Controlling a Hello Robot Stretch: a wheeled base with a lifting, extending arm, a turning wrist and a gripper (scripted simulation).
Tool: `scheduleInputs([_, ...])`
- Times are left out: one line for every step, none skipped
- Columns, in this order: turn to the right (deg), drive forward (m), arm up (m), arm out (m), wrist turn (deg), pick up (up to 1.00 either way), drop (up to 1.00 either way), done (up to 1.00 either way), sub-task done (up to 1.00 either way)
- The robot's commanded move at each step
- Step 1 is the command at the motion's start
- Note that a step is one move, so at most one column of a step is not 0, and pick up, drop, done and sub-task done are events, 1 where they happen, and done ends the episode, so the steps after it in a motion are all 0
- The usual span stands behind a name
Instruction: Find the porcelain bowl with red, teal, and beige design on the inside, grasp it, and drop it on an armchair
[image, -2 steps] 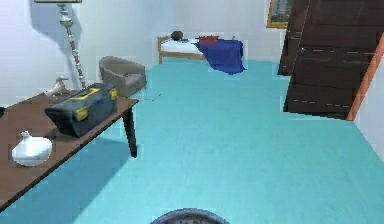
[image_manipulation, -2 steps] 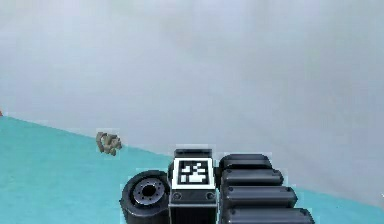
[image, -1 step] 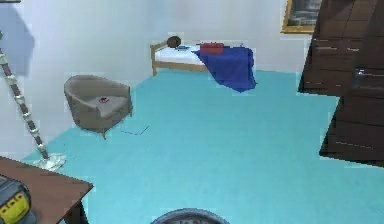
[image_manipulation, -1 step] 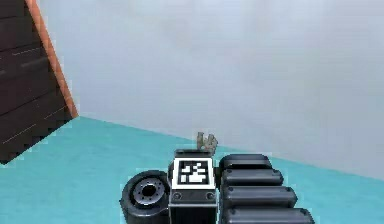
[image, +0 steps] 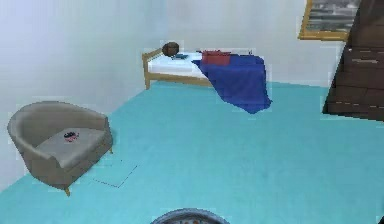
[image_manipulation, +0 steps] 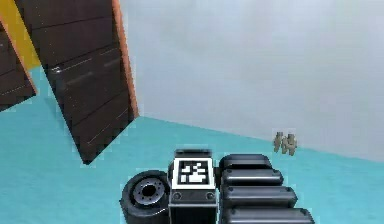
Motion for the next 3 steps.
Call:
scheduleInputs([-6.0, 0.0, 0.0, 0.0, 0.0, 0.0, 0.0, 0.0, 0.0])
scheduleInputs([0.0, 1.0, 0.0, 0.0, 0.0, 0.0, 0.0, 0.0, 0.0])
scheduleInputs([-3.0, 0.0, 0.0, 0.0, 0.0, 0.0, 0.0, 0.0, 0.0])
